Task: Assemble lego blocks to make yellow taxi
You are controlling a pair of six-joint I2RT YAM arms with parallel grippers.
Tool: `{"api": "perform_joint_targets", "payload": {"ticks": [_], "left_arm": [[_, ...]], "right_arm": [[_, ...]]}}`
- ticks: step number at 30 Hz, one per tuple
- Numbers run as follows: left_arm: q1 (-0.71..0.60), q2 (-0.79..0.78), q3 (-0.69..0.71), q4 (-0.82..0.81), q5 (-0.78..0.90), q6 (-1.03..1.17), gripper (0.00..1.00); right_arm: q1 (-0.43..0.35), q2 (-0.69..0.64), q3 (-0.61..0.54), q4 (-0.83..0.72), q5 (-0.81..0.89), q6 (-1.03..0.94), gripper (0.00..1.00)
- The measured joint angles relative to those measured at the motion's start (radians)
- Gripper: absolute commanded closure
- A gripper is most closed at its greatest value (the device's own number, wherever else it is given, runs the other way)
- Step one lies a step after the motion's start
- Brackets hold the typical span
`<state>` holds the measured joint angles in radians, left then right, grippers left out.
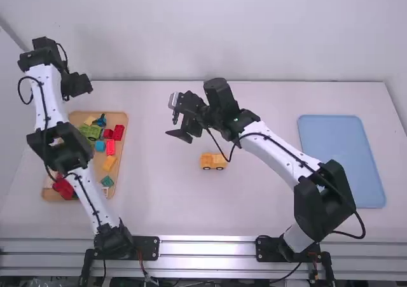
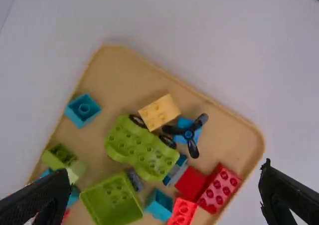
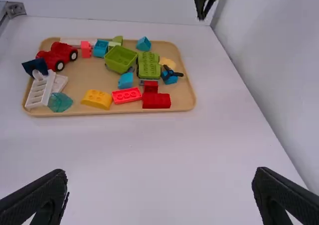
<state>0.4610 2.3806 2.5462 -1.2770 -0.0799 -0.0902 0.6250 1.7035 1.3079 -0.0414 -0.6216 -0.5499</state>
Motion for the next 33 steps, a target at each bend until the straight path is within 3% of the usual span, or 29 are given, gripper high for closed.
{"api": "perform_joint_targets", "payload": {"ticks": [7, 10, 16, 29, 33], "left_arm": [[0.008, 0.138, 0.028, -0.028, -0.05, 0.107, 0.02], [0.018, 0.142, -0.007, -0.017, -0.055, 0.18, 0.06], [0.029, 0.142, -0.108, 0.089, -0.055, 0.36, 0.06], [0.082, 0.142, -0.23, 0.292, 0.069, 0.69, 0.34], [0.1, 0.142, -0.248, 0.315, 0.076, 0.768, 0.36]], "right_arm": [[0.0, 0.0, 0.0, -0.003, 0.0, 0.0, 0.01], [0.0, 0.0, 0.0, -0.004, 0.0, 0.0, 0.01], [-0.002, 0.0, 0.0, -0.004, 0.0, -0.002, 0.01], [-0.013, 0.0, 0.0, 0.0, 0.0, 0.03, 0.01], [-0.008, 0.0, 0.0, 0.001, 0.0, 0.042, 0.01]]}}
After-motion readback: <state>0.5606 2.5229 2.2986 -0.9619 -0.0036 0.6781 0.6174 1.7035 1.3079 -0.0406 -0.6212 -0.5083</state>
